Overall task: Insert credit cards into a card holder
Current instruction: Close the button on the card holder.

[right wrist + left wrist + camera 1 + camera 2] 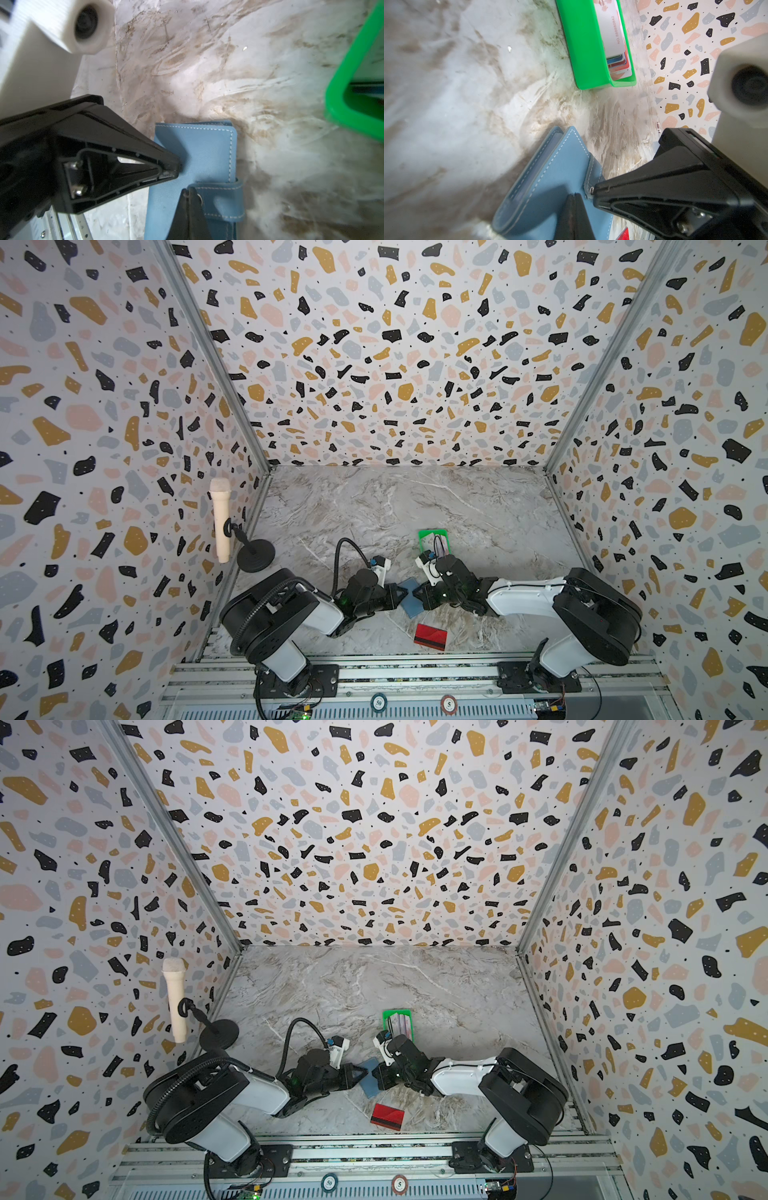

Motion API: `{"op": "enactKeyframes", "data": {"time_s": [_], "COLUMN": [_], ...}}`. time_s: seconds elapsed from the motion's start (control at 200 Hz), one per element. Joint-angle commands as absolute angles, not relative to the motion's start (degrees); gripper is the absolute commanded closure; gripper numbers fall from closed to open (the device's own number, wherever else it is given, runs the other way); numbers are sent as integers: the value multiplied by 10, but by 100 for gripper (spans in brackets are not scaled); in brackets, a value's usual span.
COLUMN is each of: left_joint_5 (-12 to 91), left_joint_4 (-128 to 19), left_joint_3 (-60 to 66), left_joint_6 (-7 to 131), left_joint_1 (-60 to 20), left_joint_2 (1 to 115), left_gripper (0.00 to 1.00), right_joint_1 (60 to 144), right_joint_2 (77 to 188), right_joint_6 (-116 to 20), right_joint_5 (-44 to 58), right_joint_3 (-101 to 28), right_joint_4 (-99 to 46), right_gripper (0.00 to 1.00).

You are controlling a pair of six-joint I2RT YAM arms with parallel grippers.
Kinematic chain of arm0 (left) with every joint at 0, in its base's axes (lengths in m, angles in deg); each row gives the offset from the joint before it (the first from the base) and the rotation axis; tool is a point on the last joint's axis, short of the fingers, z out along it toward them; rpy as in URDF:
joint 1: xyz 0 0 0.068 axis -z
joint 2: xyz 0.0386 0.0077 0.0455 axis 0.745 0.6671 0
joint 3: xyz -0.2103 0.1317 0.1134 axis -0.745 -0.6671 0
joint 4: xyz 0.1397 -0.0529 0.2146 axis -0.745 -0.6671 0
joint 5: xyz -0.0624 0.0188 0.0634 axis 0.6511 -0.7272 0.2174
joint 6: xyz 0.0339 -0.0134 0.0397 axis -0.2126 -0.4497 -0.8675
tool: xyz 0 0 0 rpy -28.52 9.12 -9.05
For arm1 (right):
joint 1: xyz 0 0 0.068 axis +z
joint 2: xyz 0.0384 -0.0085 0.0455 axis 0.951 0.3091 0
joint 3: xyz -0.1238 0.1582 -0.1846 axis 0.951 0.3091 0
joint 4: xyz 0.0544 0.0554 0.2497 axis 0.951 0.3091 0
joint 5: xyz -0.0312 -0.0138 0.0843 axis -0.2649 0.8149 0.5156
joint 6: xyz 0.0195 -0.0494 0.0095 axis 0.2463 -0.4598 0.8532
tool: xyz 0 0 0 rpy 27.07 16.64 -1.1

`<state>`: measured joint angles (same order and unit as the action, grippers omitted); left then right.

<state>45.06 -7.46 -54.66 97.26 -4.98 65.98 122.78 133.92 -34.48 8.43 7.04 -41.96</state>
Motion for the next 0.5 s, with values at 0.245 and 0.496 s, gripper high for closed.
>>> {"op": "enactKeyframes", "data": {"time_s": [0.245, 0.496], "left_joint_5": [441, 382], "left_joint_4": [-113, -282], "left_joint_3": [-538, -503], "left_joint_6": [982, 924], "left_joint_1": [-63, -78], "left_joint_2": [569, 404], "left_gripper": [86, 51], "right_joint_1": [1259, 1285], "right_joint_2": [1308, 1173], "right_joint_6": [-421, -455], "right_joint_5": [48, 5], "right_joint_3": [-16, -42], "right_joint_4": [-235, -247], "right_gripper": [58, 43]}}
